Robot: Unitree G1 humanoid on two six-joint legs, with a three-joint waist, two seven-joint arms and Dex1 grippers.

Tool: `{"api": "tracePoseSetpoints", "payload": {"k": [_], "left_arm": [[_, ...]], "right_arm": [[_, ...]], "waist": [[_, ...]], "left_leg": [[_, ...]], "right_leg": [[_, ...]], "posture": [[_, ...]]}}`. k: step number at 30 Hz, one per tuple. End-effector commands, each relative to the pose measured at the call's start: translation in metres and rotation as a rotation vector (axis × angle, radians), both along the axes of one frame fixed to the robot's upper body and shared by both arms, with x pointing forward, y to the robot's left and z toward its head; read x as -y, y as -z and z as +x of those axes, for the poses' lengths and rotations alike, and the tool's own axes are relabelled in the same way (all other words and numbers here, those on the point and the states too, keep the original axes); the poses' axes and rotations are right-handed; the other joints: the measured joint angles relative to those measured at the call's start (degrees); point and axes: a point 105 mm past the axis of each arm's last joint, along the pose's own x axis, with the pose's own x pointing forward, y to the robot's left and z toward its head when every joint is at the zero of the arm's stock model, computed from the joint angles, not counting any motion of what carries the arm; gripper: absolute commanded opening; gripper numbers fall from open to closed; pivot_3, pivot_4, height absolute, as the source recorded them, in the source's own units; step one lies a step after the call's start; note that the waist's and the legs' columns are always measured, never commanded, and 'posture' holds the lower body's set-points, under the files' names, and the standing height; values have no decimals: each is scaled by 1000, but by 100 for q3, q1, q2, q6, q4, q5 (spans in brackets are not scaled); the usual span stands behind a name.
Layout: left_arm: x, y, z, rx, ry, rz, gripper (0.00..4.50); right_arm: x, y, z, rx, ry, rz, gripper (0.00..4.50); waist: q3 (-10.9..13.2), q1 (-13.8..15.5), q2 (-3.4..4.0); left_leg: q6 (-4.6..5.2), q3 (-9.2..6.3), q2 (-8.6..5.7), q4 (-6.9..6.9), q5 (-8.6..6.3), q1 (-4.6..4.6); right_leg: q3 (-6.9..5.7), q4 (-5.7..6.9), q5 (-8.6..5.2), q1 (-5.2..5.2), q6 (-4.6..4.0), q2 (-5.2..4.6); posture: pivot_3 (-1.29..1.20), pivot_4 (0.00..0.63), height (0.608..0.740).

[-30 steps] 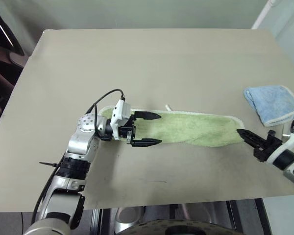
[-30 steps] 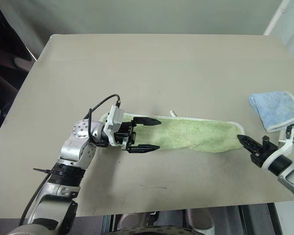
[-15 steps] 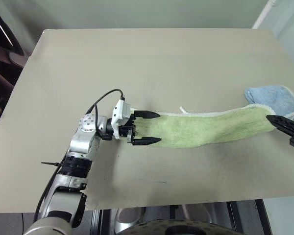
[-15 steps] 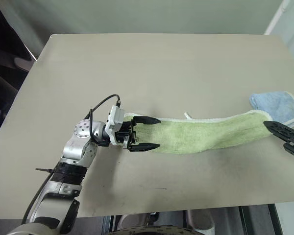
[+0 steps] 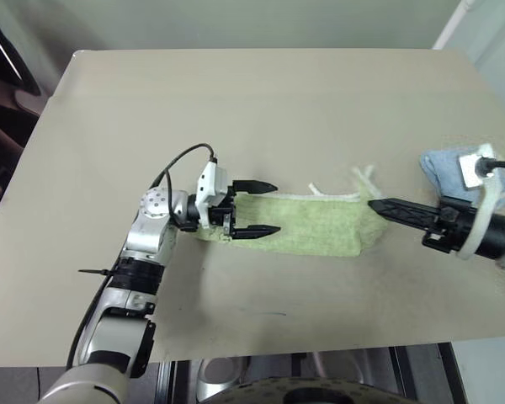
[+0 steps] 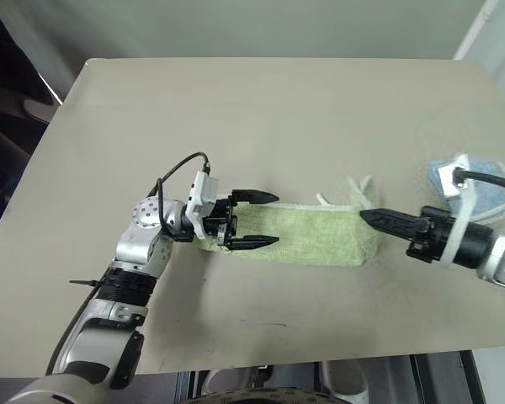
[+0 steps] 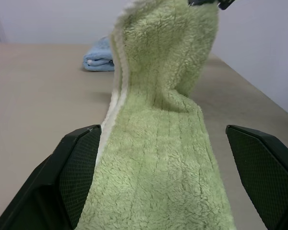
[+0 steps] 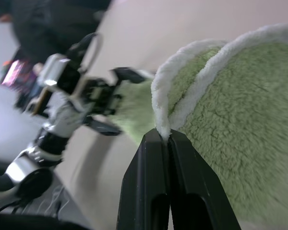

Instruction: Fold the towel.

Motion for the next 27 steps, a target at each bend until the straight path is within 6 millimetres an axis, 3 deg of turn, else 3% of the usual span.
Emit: {"api": "tracePoseSetpoints", "payload": {"k": [1,7,11,22,25,27], "left_arm": [[2,-5,1,33,-1,-14,4500],[2,-3,4,37,-6,-16,4500],[3,-3,4,42,-7,-16,4500],[1,-10,5,45,1,-35,4500],[2,-11,3,45,17,-39,4500],[3,-13,2,41,23,-49,4500]], "right_arm": [[-23,2,4,-8,-47,27,13],[-54,17,12,-37,-118,-19,13],[-64,22,17,-56,-123,-13,13],[-89,49,8,-131,-155,-28,13],[-94,60,15,-150,-118,-23,13],[-97,61,16,-130,-117,-23,477]], "waist": [[0,-2,0],[0,-6,0],[0,3,0],[0,-3,0],[-1,-10,-1],[0,-12,-1]], "left_leg": [[0,0,0,1,0,0],[5,0,1,6,4,1],[7,0,3,11,6,1],[7,2,4,11,5,0],[8,2,4,12,5,0],[8,2,4,13,5,0]], "right_leg": [[0,0,0,0,1,0],[-1,7,3,-1,4,-1],[-3,8,4,-2,3,-2],[-7,7,4,-4,2,-4],[-7,7,4,-4,2,-5],[-7,7,5,-5,0,-5]], "posture": [[0,150,733],[0,150,733],[0,150,733],[0,150,733],[0,150,733],[0,150,733]]}}
